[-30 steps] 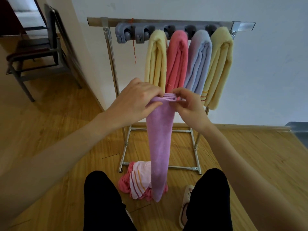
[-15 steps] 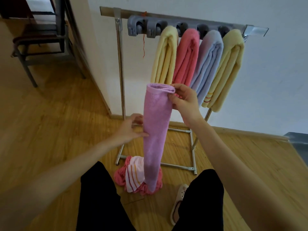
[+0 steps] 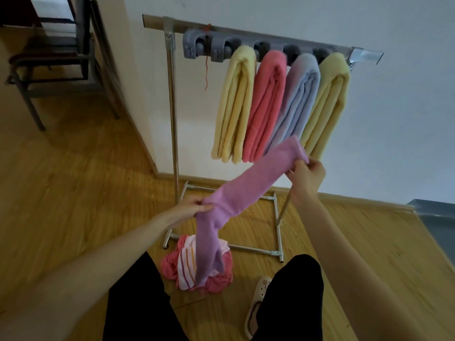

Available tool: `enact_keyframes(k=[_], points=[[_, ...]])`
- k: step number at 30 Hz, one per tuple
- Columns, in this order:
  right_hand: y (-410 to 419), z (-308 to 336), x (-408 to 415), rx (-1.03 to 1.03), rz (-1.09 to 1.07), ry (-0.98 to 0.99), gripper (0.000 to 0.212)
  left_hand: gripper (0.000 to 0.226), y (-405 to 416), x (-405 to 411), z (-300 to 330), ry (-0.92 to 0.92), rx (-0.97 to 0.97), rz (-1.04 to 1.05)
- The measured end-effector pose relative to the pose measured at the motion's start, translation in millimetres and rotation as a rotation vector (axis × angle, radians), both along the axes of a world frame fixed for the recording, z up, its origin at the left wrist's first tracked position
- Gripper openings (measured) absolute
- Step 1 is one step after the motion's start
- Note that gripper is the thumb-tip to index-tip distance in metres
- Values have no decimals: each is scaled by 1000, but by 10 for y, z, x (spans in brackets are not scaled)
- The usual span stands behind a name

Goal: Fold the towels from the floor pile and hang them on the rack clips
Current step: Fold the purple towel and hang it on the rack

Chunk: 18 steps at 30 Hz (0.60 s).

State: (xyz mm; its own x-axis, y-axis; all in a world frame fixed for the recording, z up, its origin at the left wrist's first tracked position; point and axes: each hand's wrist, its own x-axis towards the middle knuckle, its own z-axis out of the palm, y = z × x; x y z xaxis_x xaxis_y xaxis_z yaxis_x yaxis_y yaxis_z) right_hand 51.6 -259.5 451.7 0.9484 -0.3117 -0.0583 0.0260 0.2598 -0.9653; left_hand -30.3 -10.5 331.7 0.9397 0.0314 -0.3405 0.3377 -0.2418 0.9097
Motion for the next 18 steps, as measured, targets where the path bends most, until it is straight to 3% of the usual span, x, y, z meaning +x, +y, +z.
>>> enact_keyframes(k=[3, 6, 9, 12, 13, 15, 16, 18], points=[[-197, -502, 7, -180, -6, 162, 32, 19, 70, 106, 231, -107, 5, 48], [-278, -868, -112, -281, 111, 293, 13, 18, 27, 187, 631, -243, 115, -56], [-295, -1192, -248, -360, 342, 478, 15, 34, -66, 232, 1096, -377, 232, -215], [-279, -1250, -353, -540, 653, 571, 6, 35, -97, 229, 1495, -413, 321, -407], [-266, -1206, -368, -673, 748, 558, 3, 41, -106, 219, 1613, -416, 350, -470], [-207, -1109, -358, -983, 845, 453, 20, 49, -122, 207, 1786, -408, 406, -554], [-163, -1027, -345, -1025, 828, 374, 27, 48, -137, 199, 1849, -405, 433, -593], [-79, -844, -346, -766, 809, 192, 33, 43, -160, 194, 1918, -386, 485, -659]])
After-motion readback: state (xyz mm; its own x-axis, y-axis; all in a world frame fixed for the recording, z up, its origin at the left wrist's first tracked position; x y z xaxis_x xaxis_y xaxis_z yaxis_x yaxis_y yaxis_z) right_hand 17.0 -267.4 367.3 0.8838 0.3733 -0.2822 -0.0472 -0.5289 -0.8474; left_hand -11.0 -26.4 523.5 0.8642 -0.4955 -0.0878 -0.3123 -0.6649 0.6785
